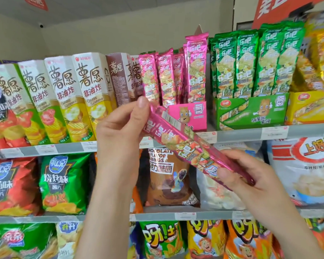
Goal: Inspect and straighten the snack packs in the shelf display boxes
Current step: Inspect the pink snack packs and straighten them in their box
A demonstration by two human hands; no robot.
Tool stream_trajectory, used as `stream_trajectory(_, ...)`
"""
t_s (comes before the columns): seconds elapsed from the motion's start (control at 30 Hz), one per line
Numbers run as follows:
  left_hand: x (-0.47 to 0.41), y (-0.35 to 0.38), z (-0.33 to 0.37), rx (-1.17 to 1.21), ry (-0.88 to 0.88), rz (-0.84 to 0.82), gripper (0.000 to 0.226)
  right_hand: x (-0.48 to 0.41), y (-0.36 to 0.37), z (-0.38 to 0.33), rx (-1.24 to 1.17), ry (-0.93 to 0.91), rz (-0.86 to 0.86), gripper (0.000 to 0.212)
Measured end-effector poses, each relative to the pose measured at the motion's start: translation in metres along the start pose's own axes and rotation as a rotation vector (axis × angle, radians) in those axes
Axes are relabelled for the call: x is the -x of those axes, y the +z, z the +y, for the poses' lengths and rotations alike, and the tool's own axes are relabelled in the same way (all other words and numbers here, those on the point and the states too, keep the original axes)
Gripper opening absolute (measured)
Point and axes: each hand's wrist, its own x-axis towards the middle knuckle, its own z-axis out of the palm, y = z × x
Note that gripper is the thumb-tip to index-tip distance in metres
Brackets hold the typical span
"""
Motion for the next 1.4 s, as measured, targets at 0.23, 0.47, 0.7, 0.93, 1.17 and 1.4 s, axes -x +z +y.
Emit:
stream_trajectory(0.23,-0.004,-0.017,-0.012,0.378,-0.186,0.003,0.019,-0.012,0.007,-0.002,0.027,-0.033,0.074,0.035)
stream_trajectory(0.47,-0.013,-0.027,-0.024,0.327,-0.161,0.029,0.022,-0.022,0.018,-0.001,0.096,-0.105,0.171,0.04)
stream_trajectory(0.7,-0.015,-0.034,-0.028,0.097,-0.118,-0.106,0.016,-0.022,0.026,0.006,0.147,-0.185,0.282,0.04)
stream_trajectory(0.93,-0.017,-0.029,-0.033,0.234,-0.137,0.04,0.005,-0.021,0.023,0.004,0.145,-0.113,0.138,0.047)
stream_trajectory(1.17,-0.018,-0.023,-0.031,0.214,-0.091,0.091,0.018,-0.017,0.016,0.013,0.059,0.028,-0.066,0.05)
stream_trajectory(1.4,-0.014,-0.018,-0.038,0.142,-0.036,0.086,0.025,-0.016,0.014,0.016,-0.011,0.035,0.001,0.031)
